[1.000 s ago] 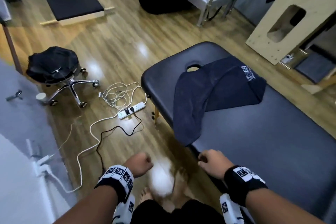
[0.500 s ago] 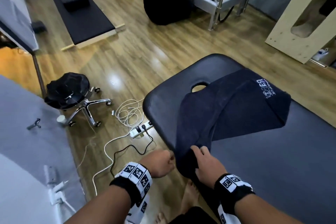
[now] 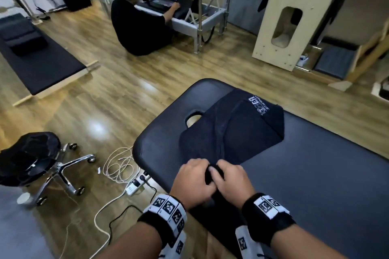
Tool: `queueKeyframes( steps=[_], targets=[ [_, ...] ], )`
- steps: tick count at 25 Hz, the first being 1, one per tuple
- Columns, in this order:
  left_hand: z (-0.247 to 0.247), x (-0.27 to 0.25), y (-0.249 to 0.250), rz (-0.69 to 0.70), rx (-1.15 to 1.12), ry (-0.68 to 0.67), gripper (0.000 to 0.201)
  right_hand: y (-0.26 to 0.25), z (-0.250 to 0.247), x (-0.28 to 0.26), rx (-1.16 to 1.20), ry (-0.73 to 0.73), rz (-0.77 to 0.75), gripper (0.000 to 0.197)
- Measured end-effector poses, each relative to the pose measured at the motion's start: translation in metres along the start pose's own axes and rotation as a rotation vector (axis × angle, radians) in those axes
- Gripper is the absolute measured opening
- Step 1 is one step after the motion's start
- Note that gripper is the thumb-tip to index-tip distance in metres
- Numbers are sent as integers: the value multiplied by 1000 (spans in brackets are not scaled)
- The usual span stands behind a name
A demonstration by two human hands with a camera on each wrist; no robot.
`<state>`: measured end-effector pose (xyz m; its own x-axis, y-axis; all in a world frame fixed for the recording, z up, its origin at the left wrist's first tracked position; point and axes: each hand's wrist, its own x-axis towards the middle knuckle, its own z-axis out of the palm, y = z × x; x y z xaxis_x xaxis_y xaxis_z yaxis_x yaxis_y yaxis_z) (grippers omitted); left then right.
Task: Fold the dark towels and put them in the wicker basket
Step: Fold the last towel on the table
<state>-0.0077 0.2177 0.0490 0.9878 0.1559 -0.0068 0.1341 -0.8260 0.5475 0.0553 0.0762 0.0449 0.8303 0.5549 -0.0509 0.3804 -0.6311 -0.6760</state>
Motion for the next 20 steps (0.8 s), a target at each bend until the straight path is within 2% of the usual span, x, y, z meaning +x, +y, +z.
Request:
queueKeyframes(
  steps=[2,6,10,12,13,14,16,17,20],
  targets=[
    [-4,8,8,50,-41,4,11,3,-21,-17,-37,115,-22,36],
    [-8,17,14,128,-83,-22,16,21,-49,-58,-91,139,42,40],
    [2,10,43,266,-249,-94,16,28,-62,-108,-112,228,213,34],
    [9,6,66,349,-342,-129,17,31,-73,-132,-131,193,326,18],
    [12,3,79,402,-365,-164,19,28,-80,-142,-132,147,359,20],
    [15,0,90,452,-368,-204,20,23,-84,-149,-123,113,348,34],
    [20,-8,113,555,-342,-285,22,16,-91,-158,-86,178,285,53],
    [21,-11,123,603,-321,-309,21,17,-93,-159,-95,239,246,54],
    [27,-14,144,645,-265,-340,19,24,-106,-165,-241,324,254,24]
  ],
)
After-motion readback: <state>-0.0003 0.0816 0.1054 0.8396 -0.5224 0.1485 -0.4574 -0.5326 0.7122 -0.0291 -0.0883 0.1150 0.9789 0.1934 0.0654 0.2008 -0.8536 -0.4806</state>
